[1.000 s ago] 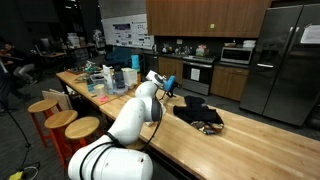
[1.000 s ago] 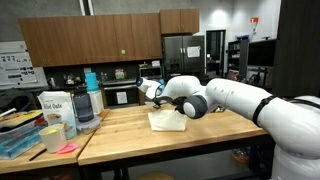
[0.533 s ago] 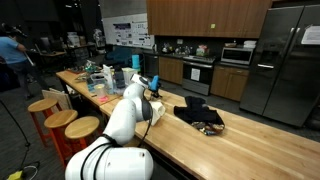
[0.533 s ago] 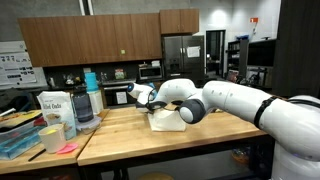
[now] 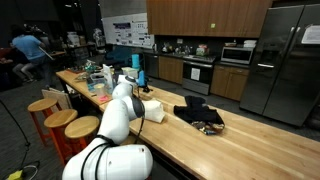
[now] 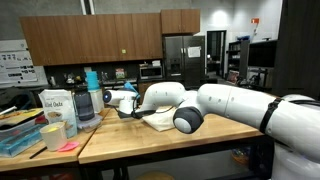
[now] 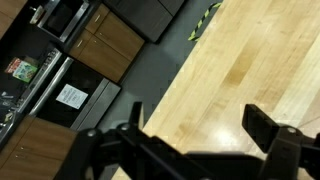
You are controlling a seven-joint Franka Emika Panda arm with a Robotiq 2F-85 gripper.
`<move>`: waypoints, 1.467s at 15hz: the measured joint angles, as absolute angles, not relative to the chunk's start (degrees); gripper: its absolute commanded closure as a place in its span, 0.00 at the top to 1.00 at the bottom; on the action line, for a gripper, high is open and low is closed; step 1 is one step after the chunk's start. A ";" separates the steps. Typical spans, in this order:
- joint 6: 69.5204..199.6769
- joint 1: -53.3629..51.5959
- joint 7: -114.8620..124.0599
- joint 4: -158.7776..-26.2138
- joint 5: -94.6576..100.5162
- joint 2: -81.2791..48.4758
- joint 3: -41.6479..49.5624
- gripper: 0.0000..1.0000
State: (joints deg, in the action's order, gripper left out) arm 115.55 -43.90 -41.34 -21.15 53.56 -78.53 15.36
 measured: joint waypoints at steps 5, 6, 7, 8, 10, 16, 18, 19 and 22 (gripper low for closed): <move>116.59 -43.09 -41.32 -21.20 53.67 -78.54 16.11 1.00; 116.62 -43.11 -41.32 -21.21 53.67 -78.53 16.11 1.00; 116.62 -43.15 -41.32 -21.21 53.67 -78.53 16.11 1.00; 116.63 -43.19 -41.32 -21.21 53.67 -78.53 16.11 1.00; 116.63 -43.21 -41.32 -21.21 53.67 -78.54 16.11 1.00; 116.64 -43.20 -41.32 -21.21 53.67 -78.53 16.11 1.00; 116.64 -43.20 -41.32 -21.21 53.67 -78.53 16.11 1.00; 116.64 -43.20 -41.32 -21.21 53.67 -78.53 16.11 1.00; 116.64 -43.20 -41.32 -21.21 53.67 -78.53 16.11 1.00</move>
